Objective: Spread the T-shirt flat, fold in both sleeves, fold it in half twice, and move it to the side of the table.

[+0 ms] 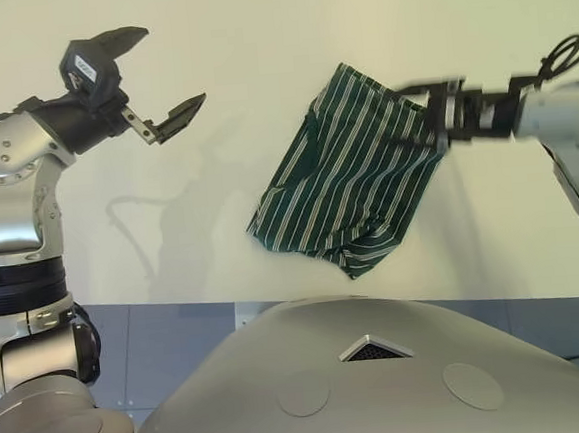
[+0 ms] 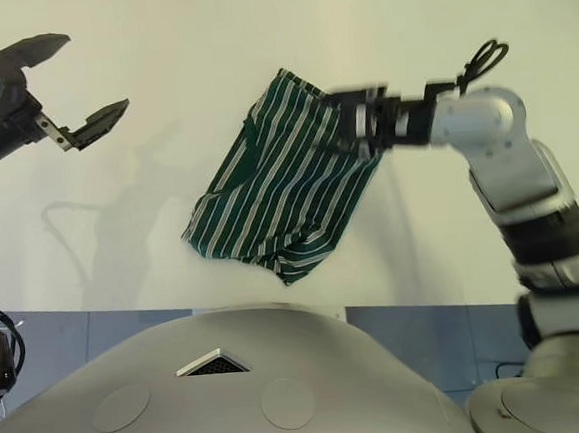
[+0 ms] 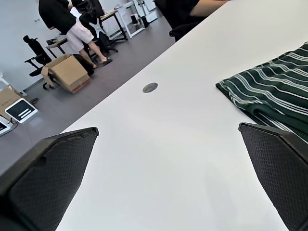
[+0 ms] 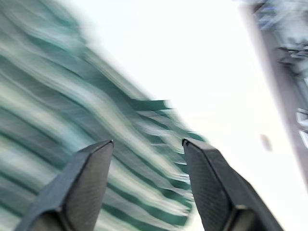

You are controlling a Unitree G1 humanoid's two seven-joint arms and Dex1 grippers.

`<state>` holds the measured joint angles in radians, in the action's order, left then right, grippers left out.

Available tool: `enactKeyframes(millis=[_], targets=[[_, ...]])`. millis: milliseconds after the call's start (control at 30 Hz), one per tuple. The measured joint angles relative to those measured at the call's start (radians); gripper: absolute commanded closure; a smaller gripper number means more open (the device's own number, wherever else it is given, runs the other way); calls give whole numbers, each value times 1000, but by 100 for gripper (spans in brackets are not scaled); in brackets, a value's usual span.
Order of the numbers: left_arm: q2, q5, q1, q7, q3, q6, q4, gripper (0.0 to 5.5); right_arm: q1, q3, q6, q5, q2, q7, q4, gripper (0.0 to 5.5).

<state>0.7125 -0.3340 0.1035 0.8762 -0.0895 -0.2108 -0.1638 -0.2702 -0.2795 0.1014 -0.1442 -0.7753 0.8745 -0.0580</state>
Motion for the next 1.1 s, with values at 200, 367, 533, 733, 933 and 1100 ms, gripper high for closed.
enactKeyframes(millis=[200,367,533,733,933,1100], targets=[[-75,41,51,-38,88,11,-1,13,-253,-162,168,158,308,-89,476,281],[-78,137,51,-37,149,77,0,13,-533,-240,-57,348,547,-428,957,281],[-43,272,7,-8,263,203,-68,13,-675,-98,-385,304,571,-508,1114,281],[45,237,-101,137,290,255,-122,10,-271,-36,-333,123,311,-180,484,222],[95,418,-113,141,375,507,-45,108,360,-8,-117,-16,-2,-7,-210,216],[112,482,-126,126,438,659,28,191,522,59,-27,-20,-114,23,-432,216]])
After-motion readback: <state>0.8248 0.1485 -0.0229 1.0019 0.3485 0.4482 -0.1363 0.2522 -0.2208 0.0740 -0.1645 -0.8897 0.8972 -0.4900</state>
